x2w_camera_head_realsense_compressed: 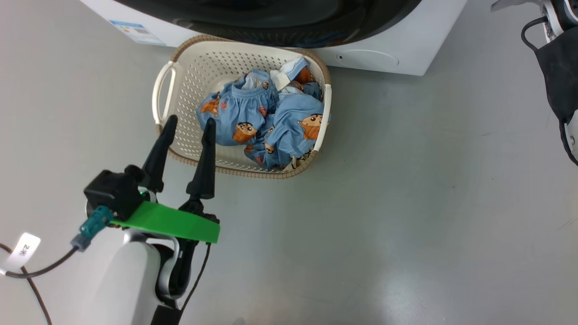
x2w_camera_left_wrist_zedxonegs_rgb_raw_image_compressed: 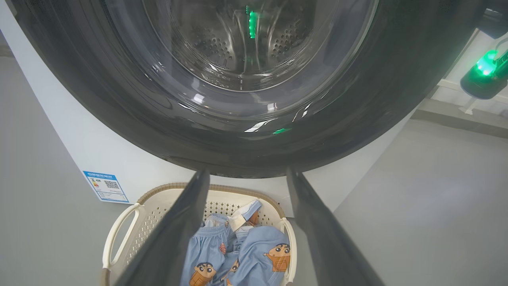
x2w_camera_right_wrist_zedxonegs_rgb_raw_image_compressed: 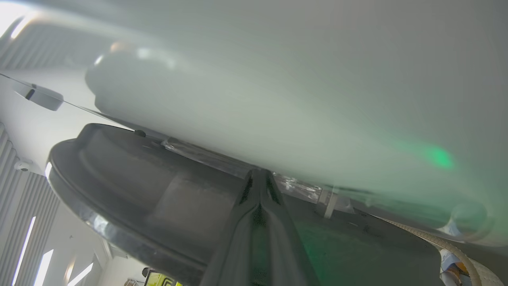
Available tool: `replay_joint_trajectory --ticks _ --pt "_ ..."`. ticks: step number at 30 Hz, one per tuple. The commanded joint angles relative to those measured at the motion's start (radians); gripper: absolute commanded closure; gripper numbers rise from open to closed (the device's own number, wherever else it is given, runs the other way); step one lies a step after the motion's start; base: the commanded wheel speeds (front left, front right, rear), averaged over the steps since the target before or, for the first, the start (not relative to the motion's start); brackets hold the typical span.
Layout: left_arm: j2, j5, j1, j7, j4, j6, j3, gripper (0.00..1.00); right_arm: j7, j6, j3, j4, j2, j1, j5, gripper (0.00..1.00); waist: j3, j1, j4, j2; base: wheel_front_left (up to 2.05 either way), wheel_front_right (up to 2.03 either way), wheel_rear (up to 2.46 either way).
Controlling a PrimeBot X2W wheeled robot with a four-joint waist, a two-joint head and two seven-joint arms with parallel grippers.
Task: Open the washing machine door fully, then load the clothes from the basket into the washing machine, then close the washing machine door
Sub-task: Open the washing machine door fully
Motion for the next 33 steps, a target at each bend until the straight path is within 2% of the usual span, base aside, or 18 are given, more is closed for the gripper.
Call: replay_joint_trajectory --ticks 1,22,33 --pt "0.023 -0.007 -0.015 -0.006 -0.027 -0.002 0.03 0.0 0.015 0.002 0.016 -0.028 0.032 -0.003 -0.021 1.0 -0.001 0.0 0.002 0.0 0.0 0.0 0.0" --pt "0.038 0.03 0.085 -0.006 -0.014 -0.002 0.061 0.0 0.087 0.002 0.13 -0.135 0.043 0.235 -0.031 1.0 -0.156 0.0 -0.026 0.0 0.0 0.0 0.0" --pt "0.037 0.039 0.145 -0.006 -0.007 -0.002 0.067 0.0 0.124 0.002 0.181 -0.204 0.052 0.35 -0.024 1.0 -0.239 0.0 -0.019 0.0 0.0 0.0 0.0"
